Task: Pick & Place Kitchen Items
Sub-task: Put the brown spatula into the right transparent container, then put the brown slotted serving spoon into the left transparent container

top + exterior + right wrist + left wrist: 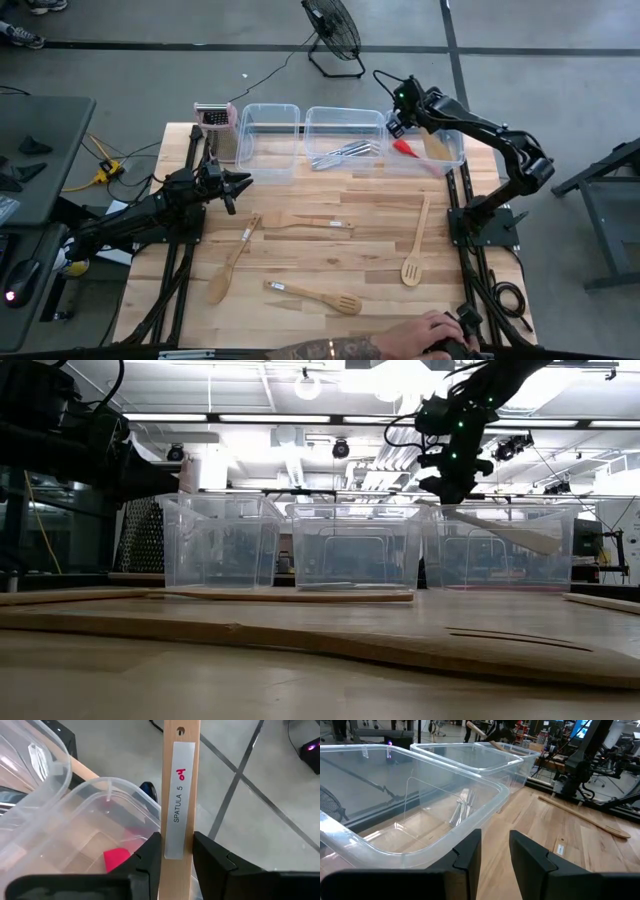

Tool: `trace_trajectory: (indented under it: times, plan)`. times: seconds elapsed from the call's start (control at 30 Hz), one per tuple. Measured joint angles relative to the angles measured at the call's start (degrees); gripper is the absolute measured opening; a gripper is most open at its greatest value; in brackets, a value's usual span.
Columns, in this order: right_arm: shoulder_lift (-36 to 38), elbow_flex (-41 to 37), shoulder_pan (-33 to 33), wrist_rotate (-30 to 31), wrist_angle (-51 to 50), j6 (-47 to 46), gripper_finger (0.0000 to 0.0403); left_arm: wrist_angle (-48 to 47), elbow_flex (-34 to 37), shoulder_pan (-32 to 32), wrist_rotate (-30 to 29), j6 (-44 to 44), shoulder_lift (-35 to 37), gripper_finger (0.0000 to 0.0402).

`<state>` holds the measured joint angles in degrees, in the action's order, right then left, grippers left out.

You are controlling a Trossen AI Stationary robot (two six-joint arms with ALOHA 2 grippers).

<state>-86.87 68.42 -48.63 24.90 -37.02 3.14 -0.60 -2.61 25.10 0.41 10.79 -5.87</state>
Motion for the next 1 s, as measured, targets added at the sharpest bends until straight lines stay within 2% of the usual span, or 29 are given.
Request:
trace_trajectory:
  times: [0.47, 1.0]
  plan:
    - [0.0, 0.0, -0.2, 0.2, -0.2, -0.6, 0.0165, 0.0, 0.0, 0.0, 0.0, 0.0, 0.0, 0.0101]
    - [3.0, 0.0, -0.1, -0.7, -0.5, -9.3, 0.0173, 0.0, 0.0, 0.0, 0.0, 0.0, 0.0, 0.0101]
